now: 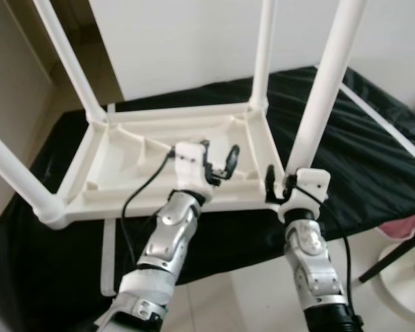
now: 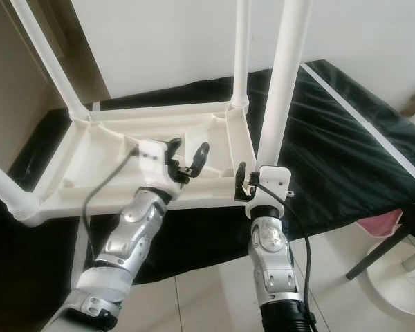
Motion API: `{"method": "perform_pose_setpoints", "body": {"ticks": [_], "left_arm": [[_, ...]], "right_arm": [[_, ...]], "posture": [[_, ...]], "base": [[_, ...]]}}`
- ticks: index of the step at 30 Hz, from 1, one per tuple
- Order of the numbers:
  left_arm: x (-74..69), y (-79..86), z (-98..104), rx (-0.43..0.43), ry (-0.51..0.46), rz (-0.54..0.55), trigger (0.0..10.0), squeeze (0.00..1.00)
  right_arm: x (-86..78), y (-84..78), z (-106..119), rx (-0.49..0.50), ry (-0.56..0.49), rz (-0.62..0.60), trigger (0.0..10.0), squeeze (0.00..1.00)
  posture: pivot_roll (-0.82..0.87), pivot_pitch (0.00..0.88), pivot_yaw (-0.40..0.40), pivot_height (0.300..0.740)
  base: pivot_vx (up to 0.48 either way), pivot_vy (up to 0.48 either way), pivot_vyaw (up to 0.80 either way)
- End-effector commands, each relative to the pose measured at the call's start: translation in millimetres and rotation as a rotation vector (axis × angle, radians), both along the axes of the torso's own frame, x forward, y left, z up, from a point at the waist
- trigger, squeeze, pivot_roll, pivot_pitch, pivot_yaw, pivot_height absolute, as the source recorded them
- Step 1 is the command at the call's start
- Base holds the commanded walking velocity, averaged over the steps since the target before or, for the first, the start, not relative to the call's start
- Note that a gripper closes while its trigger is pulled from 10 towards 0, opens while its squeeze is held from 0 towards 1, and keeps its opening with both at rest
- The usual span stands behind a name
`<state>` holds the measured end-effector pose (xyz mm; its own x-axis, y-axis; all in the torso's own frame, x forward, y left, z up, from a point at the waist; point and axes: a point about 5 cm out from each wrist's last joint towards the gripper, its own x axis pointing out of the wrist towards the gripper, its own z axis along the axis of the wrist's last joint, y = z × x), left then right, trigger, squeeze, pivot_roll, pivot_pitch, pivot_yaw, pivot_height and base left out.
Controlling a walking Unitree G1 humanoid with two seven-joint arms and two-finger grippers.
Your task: Building children table
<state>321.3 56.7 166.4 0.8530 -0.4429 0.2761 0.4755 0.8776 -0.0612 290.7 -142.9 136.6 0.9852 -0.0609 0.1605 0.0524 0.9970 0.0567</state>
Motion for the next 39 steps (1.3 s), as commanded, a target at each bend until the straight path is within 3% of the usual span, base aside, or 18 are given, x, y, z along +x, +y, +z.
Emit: {"method": "perform_pose_setpoints", "body": {"ticks": [1,8,11,19,25,26,39], "left_arm": [[-10.3,-9.3,0,0.088,-0.063,-0.240,10.0,0.00],[-28.8,-9.9,0,0.168,-0.108,-0.345,10.0,0.00],[-45.8,-11.2,-4,0.228,-0.127,-0.440,10.0,0.00],[-59.1,-8.2,-15,0.298,-0.087,-0.504,10.0,0.00],[-66.2,-9.3,-25,0.355,-0.036,-0.564,10.0,0.00],[-67.4,-9.5,-27,0.356,-0.021,-0.581,10.0,0.00],[-68.7,-7.4,-26,0.366,-0.014,-0.604,10.0,0.00]], "right_arm": [[-0.9,0.3,-4,0.002,0.026,0.041,10.0,0.00],[0.3,-11.1,0,-0.080,0.025,0.186,10.0,0.00],[1.6,-19.4,3,-0.158,0.019,0.285,10.0,0.00],[6.9,-31.9,6,-0.256,0.024,0.381,10.0,0.00],[10.4,-32.9,8,-0.257,0.040,0.459,10.0,0.00],[9.7,-32.5,7,-0.252,0.051,0.492,0.0,0.00],[2.3,-41.1,-1,-0.231,0.077,0.497,0.0,0.00]], "posture": [[-0.05,0.046,0.027,0.740],[-0.04,0.060,0.012,0.740],[-0.02,0.058,0.006,0.740],[-0.01,0.050,0.000,0.740],[-0.01,0.042,0.000,0.740],[-0.01,0.041,0.000,0.740],[-0.02,0.030,0.011,0.740]], "base": [[0.000,0.000,0.00],[0.000,0.000,0.00],[0.000,0.000,0.00],[0.000,0.000,0.00],[0.000,0.000,0.00],[0.000,0.000,0.00],[0.000,0.000,0.00]]}}
